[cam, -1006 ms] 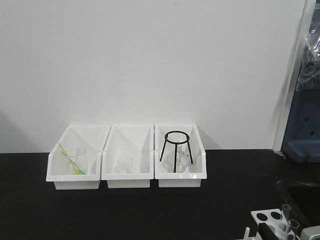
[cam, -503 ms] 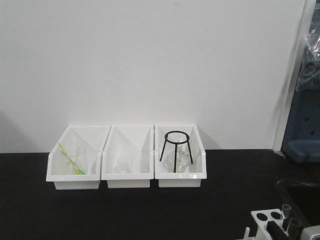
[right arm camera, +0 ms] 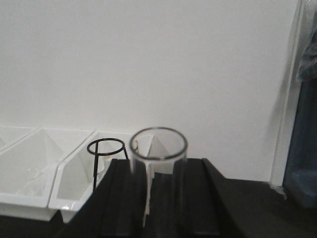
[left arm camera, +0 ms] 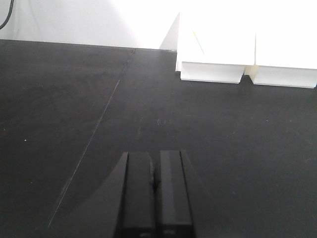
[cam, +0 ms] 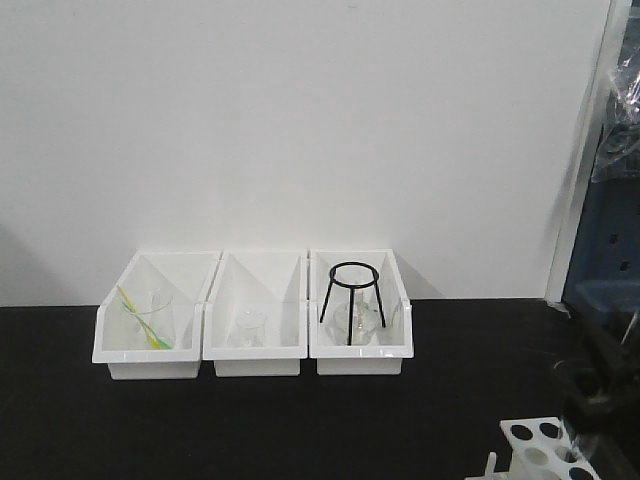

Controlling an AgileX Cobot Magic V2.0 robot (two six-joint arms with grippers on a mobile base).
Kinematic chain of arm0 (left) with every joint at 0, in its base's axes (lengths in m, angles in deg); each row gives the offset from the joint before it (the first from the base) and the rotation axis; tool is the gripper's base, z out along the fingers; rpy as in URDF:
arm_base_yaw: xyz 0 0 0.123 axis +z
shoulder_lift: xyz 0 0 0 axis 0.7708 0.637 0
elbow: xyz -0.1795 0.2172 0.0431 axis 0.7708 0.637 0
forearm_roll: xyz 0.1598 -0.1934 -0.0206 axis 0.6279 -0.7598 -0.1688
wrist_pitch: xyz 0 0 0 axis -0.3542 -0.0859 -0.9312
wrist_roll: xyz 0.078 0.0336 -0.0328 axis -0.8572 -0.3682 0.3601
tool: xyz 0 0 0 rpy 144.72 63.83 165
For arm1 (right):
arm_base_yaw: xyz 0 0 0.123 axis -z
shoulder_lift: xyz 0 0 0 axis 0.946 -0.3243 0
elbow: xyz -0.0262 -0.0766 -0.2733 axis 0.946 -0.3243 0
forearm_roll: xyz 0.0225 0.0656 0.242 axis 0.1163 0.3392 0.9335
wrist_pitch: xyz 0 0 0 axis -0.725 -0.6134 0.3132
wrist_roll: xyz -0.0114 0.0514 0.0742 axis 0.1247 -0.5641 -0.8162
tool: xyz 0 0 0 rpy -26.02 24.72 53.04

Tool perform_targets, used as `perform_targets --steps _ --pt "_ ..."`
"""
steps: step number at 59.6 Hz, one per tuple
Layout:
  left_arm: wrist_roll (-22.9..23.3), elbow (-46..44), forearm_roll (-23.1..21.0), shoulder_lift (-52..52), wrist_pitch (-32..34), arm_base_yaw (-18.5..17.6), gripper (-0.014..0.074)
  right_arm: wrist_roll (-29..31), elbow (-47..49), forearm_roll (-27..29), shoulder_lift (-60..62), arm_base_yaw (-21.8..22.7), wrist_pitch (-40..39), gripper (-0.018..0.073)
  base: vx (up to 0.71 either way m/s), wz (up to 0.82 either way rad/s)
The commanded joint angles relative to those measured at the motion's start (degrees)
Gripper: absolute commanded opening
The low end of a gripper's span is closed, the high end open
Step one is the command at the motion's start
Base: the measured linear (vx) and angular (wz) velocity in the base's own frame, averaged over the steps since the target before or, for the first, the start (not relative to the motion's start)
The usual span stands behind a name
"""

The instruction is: Flip and reinsert test tube from rack

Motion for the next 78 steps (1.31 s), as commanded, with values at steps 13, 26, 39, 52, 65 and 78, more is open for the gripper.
perform_targets --steps 13,26,39,52,65,78 --pt "0.01 0.11 -0.21 -0.18 5.00 -0.40 -0.0006 0.55 17.16 -0.21 5.66 0.08 21.52 -0.0012 0.00 0.00" --pt "0.01 0.11 -0.21 -0.18 5.00 -0.40 -0.0006 43.17 17.28 -40.48 5.66 0.08 26.21 -0.0012 0.00 0.00" --pt "0.01 0.11 -0.21 -0.18 5.00 -0.40 -0.0006 42.37 17.41 -45.68 5.66 0.08 24.78 -0.0008 0.00 0.00" --pt "0.01 0.11 -0.21 -0.18 5.00 -0.40 -0.0006 4.91 17.42 -13.28 7.58 0.16 21.99 -0.0008 0.00 0.00" --pt "0.01 0.11 -0.21 -0.18 5.00 -0.40 -0.0006 -6.62 17.28 -2.79 7.64 0.16 22.35 -0.0008 0.00 0.00" --pt "0.01 0.11 -0.21 -0.18 5.00 -0.40 -0.0006 -6.19 7.17 -2.03 8.85 0.16 4.67 -0.0008 0.00 0.00"
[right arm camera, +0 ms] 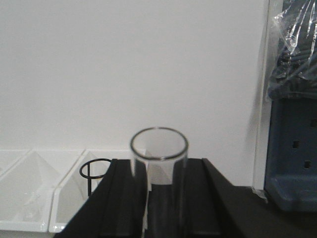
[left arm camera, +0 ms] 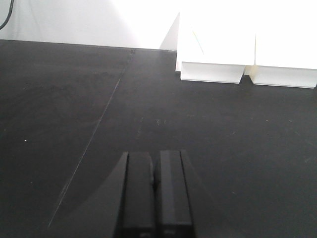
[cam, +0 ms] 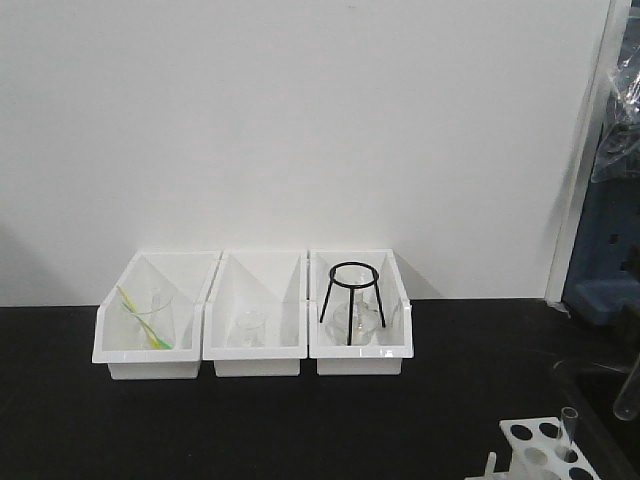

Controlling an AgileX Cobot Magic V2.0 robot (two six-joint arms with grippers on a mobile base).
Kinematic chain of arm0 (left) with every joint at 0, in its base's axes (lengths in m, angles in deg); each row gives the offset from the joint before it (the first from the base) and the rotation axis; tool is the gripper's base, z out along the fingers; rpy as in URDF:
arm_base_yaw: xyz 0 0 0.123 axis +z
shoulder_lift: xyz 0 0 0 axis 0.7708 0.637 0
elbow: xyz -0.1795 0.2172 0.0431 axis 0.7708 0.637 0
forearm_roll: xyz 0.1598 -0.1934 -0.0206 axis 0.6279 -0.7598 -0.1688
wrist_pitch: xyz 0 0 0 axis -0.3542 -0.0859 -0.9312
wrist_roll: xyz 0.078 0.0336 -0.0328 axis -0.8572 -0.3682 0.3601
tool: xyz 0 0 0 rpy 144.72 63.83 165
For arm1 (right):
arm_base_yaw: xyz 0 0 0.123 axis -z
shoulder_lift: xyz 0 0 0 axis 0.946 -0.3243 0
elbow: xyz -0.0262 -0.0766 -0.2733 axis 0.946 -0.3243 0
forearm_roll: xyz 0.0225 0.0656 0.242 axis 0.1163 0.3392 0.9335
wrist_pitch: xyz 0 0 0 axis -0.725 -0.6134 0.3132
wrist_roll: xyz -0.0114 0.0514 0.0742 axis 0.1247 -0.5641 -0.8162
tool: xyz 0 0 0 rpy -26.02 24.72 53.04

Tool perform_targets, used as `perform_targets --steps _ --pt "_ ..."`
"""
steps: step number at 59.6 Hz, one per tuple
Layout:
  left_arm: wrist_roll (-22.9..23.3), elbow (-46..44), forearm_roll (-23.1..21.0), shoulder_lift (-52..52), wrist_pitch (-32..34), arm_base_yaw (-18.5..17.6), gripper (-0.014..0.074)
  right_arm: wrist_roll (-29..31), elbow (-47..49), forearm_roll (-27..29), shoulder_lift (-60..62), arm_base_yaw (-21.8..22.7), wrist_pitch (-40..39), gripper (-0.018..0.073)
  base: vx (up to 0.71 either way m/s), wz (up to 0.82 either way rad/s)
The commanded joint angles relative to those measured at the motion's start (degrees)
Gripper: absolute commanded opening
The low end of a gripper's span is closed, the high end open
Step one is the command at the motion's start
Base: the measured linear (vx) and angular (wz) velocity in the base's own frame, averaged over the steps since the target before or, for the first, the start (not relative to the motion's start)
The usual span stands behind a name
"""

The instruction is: Flip and reinsert test tube from rack

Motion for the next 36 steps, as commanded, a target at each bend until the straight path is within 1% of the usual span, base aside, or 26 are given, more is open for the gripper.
perform_targets --steps 1,6,9,12,15,20,31,36 --pt "0.01 0.11 -0.21 -0.18 5.00 -0.40 -0.0006 -0.04 -5.78 0.70 1.34 0.16 -18.45 -0.0008 0.00 0.00" --pt "0.01 0.11 -0.21 -0.18 5.00 -0.40 -0.0006 0.23 -14.59 2.79 0.94 0.16 -32.63 -0.0008 0.00 0.00" --pt "0.01 0.11 -0.21 -0.18 5.00 -0.40 -0.0006 0.94 -18.84 3.97 0.11 0.16 -38.44 -0.0008 0.00 0.00" --pt "0.01 0.11 -0.21 -0.18 5.00 -0.40 -0.0006 2.09 -21.88 5.17 -0.94 0.16 -42.22 -0.0008 0.00 0.00" --pt "0.01 0.11 -0.21 -0.18 5.00 -0.40 -0.0006 3.72 -23.49 5.84 -2.32 0.16 -44.18 -0.0008 0.00 0.00" --pt "0.01 0.11 -0.21 -0.18 5.00 -0.40 -0.0006 6.15 -23.79 5.65 -4.04 0.16 -44.30 -0.0008 0.00 0.00" --pt "0.01 0.11 -0.21 -0.18 5.00 -0.40 -0.0006 6.29 -23.70 5.99 -6.53 0.16 -45.96 -0.0008 0.00 0.00" --pt "0.01 0.11 -0.21 -0.18 5.00 -0.40 -0.0006 7.75 -23.70 5.94 -8.38 0.16 -45.96 -0.0008 0.00 0.00"
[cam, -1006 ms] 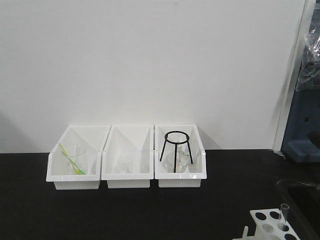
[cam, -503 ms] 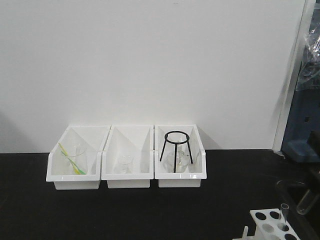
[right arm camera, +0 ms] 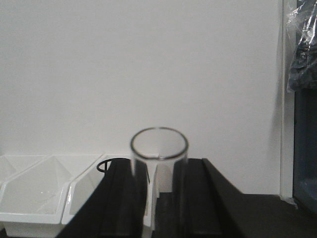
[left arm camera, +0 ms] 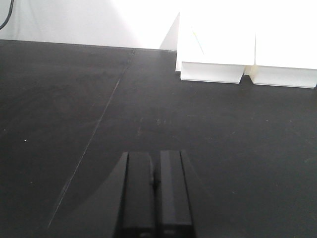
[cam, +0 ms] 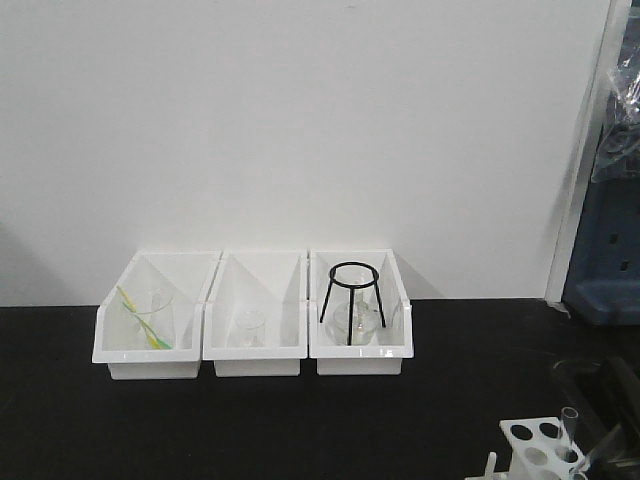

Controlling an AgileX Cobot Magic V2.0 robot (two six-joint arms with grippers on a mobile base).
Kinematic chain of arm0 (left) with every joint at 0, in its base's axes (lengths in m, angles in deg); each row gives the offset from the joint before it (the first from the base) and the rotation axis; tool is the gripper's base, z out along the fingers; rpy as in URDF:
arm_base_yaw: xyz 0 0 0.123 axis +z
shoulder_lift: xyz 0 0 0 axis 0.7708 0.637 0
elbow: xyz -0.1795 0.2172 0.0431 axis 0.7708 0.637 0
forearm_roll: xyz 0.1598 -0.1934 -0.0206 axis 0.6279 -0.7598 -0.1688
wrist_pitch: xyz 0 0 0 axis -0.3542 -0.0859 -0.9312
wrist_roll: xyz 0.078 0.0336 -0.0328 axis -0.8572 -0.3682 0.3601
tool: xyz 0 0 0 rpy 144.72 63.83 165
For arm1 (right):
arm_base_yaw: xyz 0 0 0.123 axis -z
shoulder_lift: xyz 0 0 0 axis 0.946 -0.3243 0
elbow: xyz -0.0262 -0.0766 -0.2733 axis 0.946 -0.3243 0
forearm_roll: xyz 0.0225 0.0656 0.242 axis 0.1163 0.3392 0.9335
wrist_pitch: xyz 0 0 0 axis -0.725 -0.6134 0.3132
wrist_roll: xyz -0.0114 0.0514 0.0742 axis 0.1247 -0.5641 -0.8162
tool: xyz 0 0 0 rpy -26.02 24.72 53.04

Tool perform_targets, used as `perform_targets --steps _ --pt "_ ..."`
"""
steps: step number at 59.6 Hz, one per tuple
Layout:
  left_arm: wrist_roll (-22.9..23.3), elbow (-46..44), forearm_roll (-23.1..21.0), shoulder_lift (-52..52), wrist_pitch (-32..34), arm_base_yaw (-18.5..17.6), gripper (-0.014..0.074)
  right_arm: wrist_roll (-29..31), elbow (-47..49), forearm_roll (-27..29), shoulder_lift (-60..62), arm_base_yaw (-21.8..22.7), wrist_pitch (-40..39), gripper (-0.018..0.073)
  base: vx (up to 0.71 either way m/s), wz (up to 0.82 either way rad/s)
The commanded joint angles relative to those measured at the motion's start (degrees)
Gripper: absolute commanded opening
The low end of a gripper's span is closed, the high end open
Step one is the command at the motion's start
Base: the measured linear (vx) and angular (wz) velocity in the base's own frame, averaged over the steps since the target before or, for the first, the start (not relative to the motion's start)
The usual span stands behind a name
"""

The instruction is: Flip and reinsert test tube from rack

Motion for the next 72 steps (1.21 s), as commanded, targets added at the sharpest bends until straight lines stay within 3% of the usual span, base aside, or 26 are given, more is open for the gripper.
perform_targets --steps 1,72 --pt "0.01 0.11 -0.21 -0.18 5.00 -0.40 -0.0006 1.86 1.63 0.33 -1.29 0.16 -5.15 -0.0008 0.00 0.00" --pt "0.01 0.11 -0.21 -0.18 5.00 -0.40 -0.0006 1.93 1.34 -1.36 -29.93 0.16 -16.33 -0.0001 0.00 0.00"
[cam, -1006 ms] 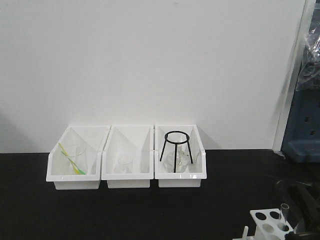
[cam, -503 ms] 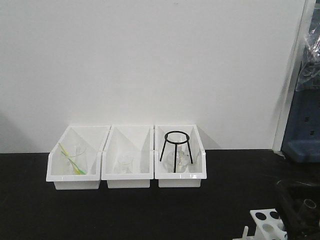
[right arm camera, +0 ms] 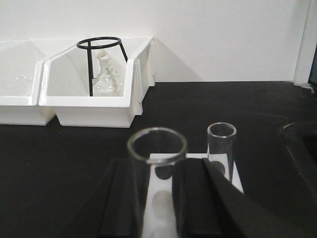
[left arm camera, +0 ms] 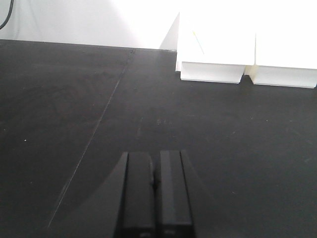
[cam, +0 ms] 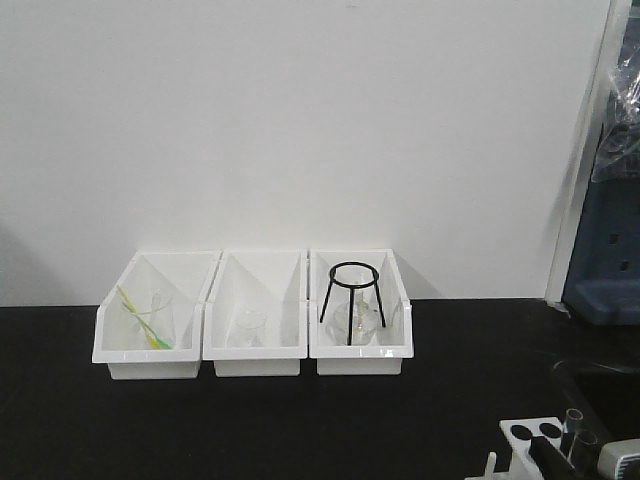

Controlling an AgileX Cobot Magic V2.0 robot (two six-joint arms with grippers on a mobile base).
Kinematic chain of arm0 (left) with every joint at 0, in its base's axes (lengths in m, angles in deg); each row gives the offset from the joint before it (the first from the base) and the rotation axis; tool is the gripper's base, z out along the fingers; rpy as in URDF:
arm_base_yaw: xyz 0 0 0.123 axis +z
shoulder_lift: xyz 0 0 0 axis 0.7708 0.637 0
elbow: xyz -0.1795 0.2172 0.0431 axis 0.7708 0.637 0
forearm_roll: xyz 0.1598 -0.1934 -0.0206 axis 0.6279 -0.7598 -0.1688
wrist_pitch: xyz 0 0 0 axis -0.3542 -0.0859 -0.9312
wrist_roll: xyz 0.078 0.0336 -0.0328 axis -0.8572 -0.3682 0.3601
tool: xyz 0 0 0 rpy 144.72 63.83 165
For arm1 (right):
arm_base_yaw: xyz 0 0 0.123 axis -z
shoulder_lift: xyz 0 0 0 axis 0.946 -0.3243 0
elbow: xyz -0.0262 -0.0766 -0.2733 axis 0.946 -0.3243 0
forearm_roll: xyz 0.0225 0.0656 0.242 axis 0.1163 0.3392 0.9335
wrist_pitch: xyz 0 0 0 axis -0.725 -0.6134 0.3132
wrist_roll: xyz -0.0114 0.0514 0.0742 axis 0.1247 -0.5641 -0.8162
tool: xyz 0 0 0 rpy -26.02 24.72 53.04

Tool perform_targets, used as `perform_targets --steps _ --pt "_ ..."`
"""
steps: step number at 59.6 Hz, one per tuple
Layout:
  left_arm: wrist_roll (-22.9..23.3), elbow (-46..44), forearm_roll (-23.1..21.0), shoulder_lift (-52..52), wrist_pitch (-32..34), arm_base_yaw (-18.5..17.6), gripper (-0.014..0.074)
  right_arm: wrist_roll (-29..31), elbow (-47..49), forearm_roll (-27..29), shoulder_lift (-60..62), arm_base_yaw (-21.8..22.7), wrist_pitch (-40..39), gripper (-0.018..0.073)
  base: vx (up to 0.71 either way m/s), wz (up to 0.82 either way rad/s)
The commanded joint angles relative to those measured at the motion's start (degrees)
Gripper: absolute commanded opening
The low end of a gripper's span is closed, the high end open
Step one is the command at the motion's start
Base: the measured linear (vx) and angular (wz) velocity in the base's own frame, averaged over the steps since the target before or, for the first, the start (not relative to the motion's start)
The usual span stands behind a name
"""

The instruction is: Flip and reinsert test tube from rack

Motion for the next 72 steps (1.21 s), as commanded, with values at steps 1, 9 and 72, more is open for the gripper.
perform_targets --steps 1,9,72 --pt "0.01 0.11 -0.21 -0.18 5.00 -0.40 -0.0006 0.41 1.17 -0.37 0.67 0.16 -4.83 0.0000 0.00 0.00" --pt "0.01 0.11 -0.21 -0.18 5.00 -0.40 -0.0006 0.41 1.17 -0.37 0.59 0.16 -4.61 0.0042 0.00 0.00" --pt "0.01 0.11 -0.21 -0.18 5.00 -0.40 -0.0006 -3.30 6.46 -3.81 26.96 0.16 16.31 0.0433 0.00 0.00"
